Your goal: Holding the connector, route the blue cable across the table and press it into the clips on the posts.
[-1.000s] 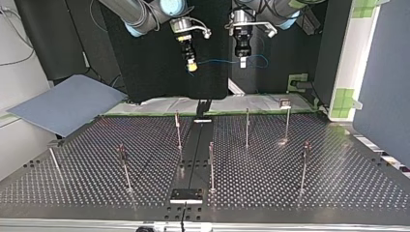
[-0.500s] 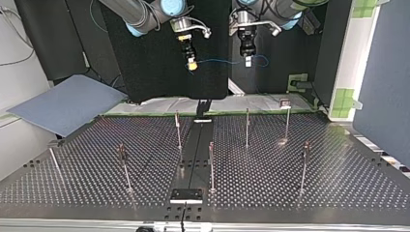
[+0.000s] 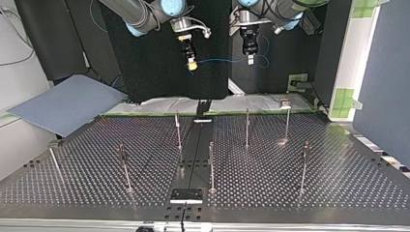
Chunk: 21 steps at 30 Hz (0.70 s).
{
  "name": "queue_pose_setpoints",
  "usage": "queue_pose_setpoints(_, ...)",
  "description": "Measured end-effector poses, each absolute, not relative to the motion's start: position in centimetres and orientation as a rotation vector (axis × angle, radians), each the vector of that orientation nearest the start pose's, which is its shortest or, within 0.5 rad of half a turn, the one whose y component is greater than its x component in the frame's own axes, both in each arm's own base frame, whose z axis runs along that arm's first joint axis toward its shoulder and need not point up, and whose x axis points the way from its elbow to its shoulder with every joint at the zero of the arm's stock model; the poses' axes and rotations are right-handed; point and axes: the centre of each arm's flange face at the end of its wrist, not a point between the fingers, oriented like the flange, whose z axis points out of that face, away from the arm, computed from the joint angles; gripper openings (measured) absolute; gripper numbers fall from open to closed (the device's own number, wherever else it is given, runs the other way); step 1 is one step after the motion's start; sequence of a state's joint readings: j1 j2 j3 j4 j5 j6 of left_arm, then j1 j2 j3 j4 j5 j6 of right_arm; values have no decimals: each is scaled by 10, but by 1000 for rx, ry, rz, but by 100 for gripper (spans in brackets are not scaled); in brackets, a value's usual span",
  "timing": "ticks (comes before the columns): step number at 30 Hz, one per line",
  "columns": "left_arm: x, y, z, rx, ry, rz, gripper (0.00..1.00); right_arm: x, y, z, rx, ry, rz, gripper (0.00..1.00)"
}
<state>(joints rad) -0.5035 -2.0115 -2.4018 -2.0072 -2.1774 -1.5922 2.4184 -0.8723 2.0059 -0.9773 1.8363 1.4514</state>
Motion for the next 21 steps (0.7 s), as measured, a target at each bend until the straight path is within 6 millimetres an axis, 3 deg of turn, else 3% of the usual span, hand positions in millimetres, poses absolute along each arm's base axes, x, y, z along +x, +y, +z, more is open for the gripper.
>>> queue_pose_setpoints(8,286,-246,62,-29,1680,132,0,463,-265,25,1782,-785,1410,0)
queue_pose_setpoints(14,301,-256,82,-35,1638,110,0,479,-274,56,1726,-799,1434,0)
queue_pose_setpoints(21,305,-252,104,-96,1617,107,0,498,-284,101,1696,-815,1543,0)
